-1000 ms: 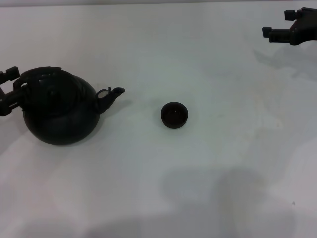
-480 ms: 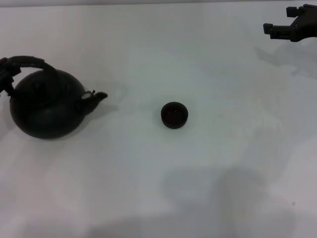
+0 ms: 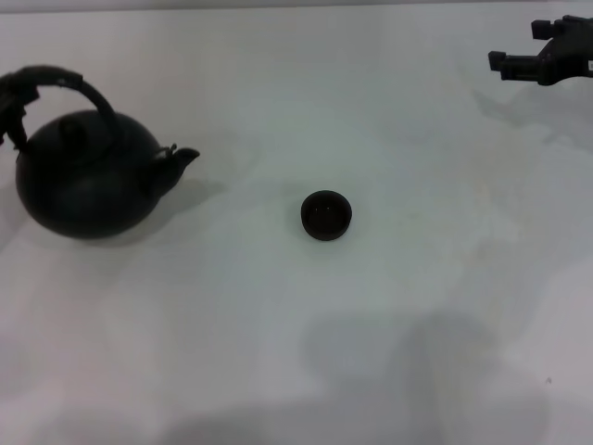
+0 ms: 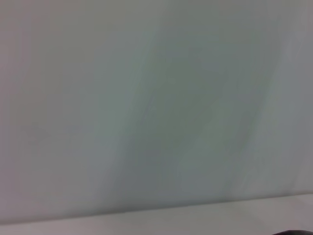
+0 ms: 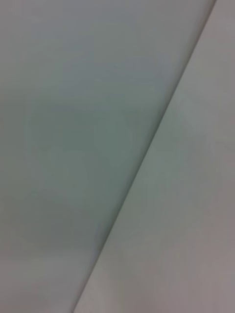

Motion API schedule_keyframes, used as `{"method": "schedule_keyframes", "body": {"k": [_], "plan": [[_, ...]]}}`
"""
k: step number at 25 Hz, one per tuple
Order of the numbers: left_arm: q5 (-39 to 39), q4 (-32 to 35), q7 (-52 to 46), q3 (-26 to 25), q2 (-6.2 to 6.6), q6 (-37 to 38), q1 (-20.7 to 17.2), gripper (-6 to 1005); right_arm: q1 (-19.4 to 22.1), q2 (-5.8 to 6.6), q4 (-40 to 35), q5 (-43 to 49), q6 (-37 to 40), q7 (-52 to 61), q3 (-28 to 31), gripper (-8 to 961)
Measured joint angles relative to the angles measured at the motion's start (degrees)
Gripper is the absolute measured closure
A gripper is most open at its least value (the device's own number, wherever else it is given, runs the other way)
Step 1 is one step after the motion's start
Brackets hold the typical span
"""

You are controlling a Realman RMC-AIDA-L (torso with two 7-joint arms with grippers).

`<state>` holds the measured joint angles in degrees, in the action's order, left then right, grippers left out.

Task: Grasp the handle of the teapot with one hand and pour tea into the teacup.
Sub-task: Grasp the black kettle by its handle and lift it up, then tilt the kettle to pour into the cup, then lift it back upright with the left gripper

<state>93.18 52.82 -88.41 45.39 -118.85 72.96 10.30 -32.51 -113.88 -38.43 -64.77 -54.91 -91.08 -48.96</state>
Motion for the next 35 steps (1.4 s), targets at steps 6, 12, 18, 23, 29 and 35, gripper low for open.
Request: {"method": "schedule_keyframes", "body": {"k": [6,12,18,23,29,35], "plan": [[-2.0,1.0,-0.3,-0.1,-0.13,-1.2,1.9,778,0.0,-0.57,0.5,-0.2,0.7,-0.9,0.1,93],[-2.3,4.2,-2.2,0.2,0.02,-3.4,4.1,777,0.2,-0.87,0.0,-1.5,0.8,-1.6,0.3,93],[13.7,11.5,-11.4,1.0,0.26,-4.1,10.2,785,0.2,-1.18,0.2,-4.8,0.8,-4.8,0.4,93],[25.1,14.3,-18.4,5.3,0.34,-4.3,15.6,788,0.4,-1.26,0.6,-6.3,0.9,-6.3,0.5,94],[34.6,14.4,-25.6,8.9,0.37,-4.9,21.7,792,1.9,-1.24,0.6,-9.8,0.6,-8.5,0.5,94],[42.1,18.5,-30.6,12.3,0.27,-4.9,23.7,795,2.2,-1.17,0.2,-11.2,0.3,-8.9,0.5,94]]}}
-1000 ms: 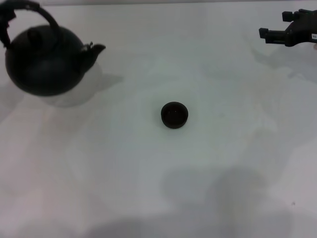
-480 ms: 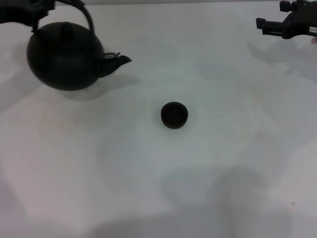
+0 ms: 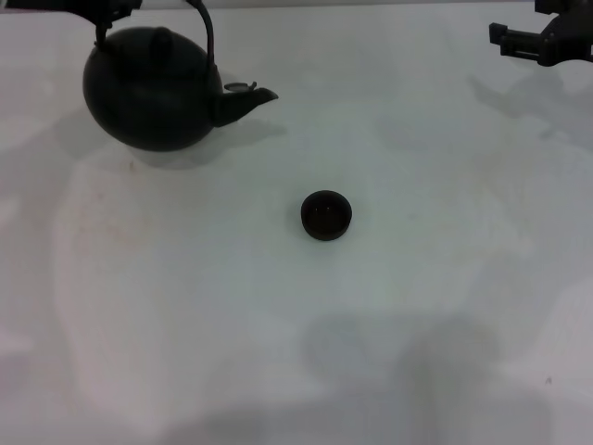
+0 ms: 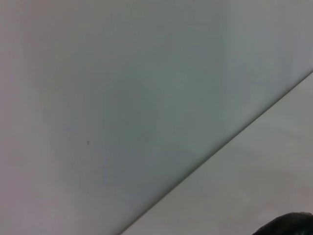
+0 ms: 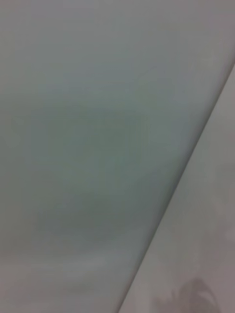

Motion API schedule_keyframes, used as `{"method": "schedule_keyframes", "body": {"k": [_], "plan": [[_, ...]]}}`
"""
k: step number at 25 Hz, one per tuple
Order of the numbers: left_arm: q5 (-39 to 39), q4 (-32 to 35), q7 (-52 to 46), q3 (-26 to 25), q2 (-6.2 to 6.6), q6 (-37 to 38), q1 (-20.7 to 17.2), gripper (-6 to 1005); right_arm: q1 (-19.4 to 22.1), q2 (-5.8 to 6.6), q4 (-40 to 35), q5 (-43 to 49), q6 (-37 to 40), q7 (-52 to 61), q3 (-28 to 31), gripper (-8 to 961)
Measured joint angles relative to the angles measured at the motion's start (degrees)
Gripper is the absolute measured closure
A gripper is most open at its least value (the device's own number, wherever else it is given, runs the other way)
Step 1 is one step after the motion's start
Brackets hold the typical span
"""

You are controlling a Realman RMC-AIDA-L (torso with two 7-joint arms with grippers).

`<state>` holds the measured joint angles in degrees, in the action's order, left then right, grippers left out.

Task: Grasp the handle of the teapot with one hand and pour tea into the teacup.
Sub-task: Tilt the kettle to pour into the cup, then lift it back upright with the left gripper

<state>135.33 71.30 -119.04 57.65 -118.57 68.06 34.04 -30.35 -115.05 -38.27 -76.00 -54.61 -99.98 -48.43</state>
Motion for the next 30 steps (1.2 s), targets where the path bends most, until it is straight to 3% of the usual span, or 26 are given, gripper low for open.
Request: {"method": "schedule_keyframes", "body": {"k": [8,16,30], "plan": [[5.8,5.9,-1.6,5.9,0.04,-0.7,0.5,801,-0.2,0.17,-0.1,-0.8,0.0,0.0,0.0,95],[6.3,9.3,-2.0,13.4,-0.14,-0.2,0.5,804,-0.2,0.47,-0.1,-1.3,0.5,0.3,0.1,97],[6.3,11.7,-2.2,17.7,-0.07,2.6,-0.6,820,0.2,0.53,0.0,-1.4,1.4,0.3,1.5,97]]}}
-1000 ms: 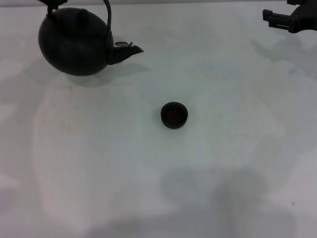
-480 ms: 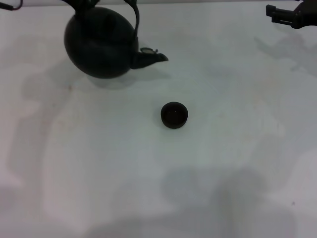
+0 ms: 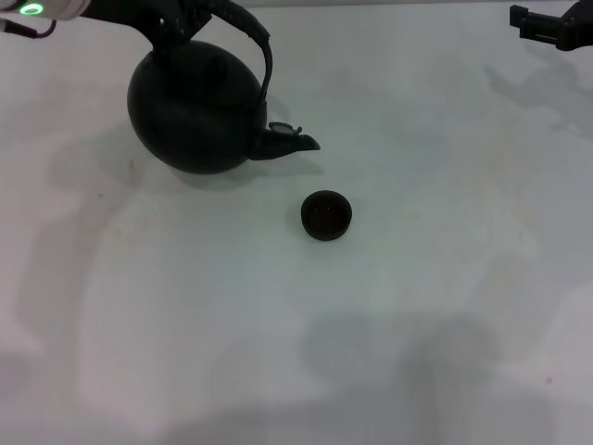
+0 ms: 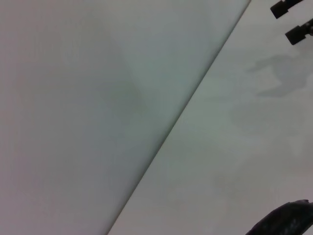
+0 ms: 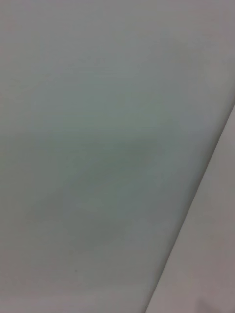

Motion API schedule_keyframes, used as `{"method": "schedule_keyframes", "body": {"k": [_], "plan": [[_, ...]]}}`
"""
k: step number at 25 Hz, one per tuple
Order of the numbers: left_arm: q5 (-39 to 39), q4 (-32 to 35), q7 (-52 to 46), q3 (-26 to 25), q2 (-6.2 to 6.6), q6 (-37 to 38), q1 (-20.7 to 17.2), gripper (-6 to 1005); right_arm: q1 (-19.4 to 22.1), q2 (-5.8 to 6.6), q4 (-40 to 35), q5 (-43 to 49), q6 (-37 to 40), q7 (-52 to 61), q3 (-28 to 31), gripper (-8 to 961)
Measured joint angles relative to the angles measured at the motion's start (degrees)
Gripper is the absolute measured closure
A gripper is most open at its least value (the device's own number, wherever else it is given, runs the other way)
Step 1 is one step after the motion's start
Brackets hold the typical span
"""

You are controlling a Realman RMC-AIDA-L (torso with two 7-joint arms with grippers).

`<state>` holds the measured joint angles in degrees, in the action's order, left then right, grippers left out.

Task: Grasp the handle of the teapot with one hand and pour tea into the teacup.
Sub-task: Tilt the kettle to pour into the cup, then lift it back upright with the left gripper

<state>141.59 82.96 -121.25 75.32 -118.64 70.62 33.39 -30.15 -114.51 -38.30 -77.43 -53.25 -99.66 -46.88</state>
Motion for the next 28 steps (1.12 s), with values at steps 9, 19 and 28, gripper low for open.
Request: {"method": "schedule_keyframes", "body": {"k": [9,19,28], "plan": [[0.1,0.6,1.3,0.6,0.25,1.9,0.0,824,-0.4,0.00,0.4,0.0,1.2,0.0,0.0,97],[1.8,1.2,2.1,2.8,0.38,4.2,0.9,826,-0.3,0.09,0.4,0.0,1.4,0.0,0.0,97],[5.8,1.3,1.8,5.3,0.28,4.8,2.1,828,-0.2,-0.13,0.4,0.0,1.4,-0.3,0.0,97]]}}
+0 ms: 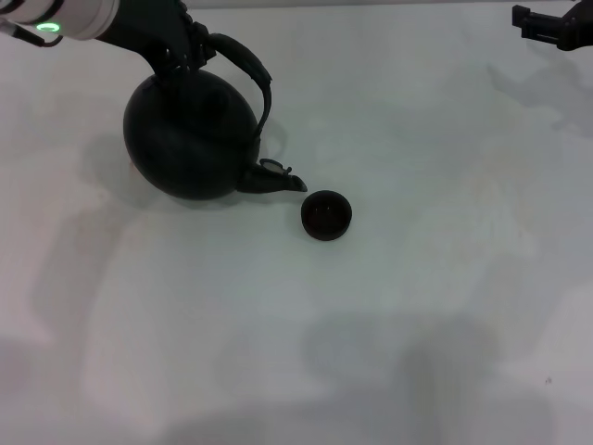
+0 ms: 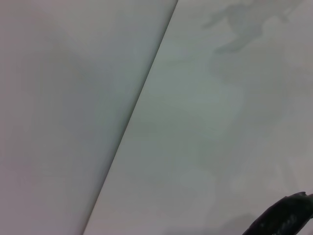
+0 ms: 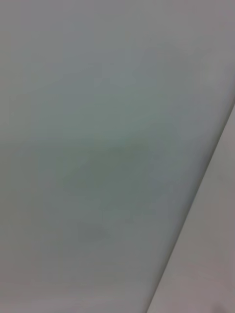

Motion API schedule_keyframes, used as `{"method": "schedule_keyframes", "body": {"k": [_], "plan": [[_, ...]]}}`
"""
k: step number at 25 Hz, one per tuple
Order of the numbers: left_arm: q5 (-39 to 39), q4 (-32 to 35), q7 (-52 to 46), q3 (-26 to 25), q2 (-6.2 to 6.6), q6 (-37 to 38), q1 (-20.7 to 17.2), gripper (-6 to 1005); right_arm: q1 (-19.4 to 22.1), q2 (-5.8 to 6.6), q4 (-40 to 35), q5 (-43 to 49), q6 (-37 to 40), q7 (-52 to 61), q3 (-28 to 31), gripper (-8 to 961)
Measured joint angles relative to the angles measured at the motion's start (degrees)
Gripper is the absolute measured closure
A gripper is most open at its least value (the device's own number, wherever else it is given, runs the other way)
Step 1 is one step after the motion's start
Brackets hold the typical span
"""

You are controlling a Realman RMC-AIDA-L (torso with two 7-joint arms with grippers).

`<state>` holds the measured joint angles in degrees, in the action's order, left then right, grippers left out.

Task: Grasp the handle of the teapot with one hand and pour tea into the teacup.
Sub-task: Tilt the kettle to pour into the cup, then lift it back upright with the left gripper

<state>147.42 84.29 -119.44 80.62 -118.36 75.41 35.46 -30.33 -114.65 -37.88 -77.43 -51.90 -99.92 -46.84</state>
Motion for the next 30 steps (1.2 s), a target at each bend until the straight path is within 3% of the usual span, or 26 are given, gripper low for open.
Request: {"method": "schedule_keyframes", "body": {"k": [30], "plan": [[7.6,-2.9,-1.7,6.1,0.02,-0.1,6.6,833,0.1,0.15,0.2,-0.6,0.8,-0.2,0.0,97]]}}
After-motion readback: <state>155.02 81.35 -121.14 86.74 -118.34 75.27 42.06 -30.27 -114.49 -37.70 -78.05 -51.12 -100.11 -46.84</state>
